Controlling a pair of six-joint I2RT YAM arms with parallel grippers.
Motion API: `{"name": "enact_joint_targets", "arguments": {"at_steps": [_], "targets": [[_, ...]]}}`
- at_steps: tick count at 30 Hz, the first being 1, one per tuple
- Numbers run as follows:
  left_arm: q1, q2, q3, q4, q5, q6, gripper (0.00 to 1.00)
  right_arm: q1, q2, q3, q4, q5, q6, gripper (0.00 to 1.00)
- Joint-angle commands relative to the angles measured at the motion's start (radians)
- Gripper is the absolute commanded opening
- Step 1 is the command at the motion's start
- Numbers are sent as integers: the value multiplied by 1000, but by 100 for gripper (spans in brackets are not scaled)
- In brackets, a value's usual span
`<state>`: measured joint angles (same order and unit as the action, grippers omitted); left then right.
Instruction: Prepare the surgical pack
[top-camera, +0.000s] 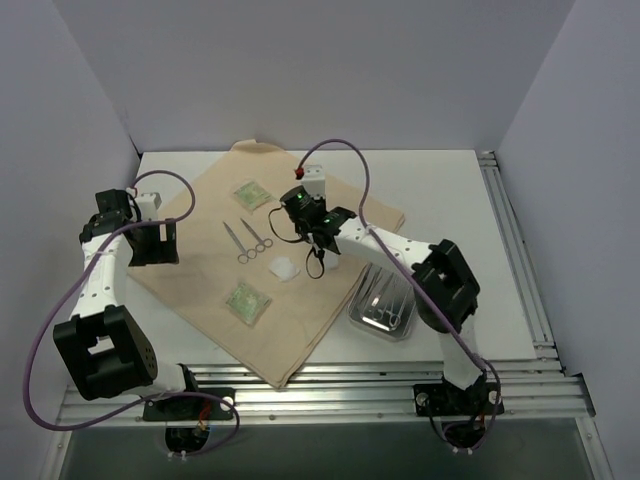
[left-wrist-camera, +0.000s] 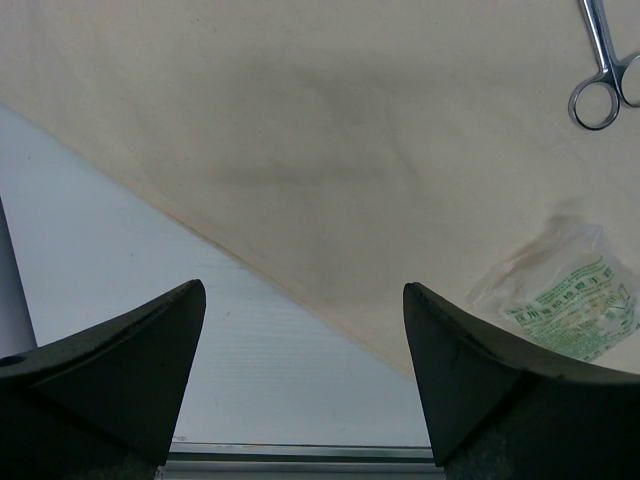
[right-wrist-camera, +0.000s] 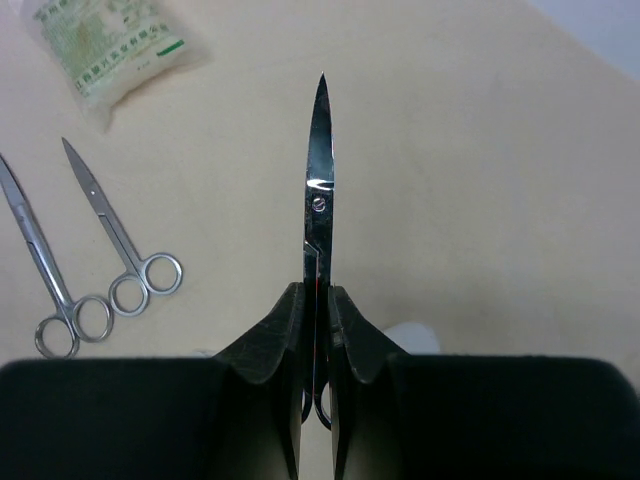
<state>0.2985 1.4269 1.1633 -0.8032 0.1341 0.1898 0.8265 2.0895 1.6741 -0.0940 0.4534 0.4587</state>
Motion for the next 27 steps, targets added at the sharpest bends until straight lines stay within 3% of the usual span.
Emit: {"name": "enact_joint_targets", "arguments": {"at_steps": [1, 7, 12, 17, 27], "targets": [[8, -43, 3, 22, 22, 8, 89, 8, -253, -144, -12, 125, 90, 0], [10, -65, -8, 22, 32, 11, 89, 14, -535, -546, -145, 208, 273, 0], [8, -72, -2, 15, 44, 11, 89, 19, -739, -763, -243, 235, 450, 0], [8, -72, 7, 4, 47, 11, 89, 25, -781, -939, -237, 203, 543, 0], [8, -75, 6, -4, 36, 17, 89, 19, -672, -1024, -171, 208, 568, 0]]}}
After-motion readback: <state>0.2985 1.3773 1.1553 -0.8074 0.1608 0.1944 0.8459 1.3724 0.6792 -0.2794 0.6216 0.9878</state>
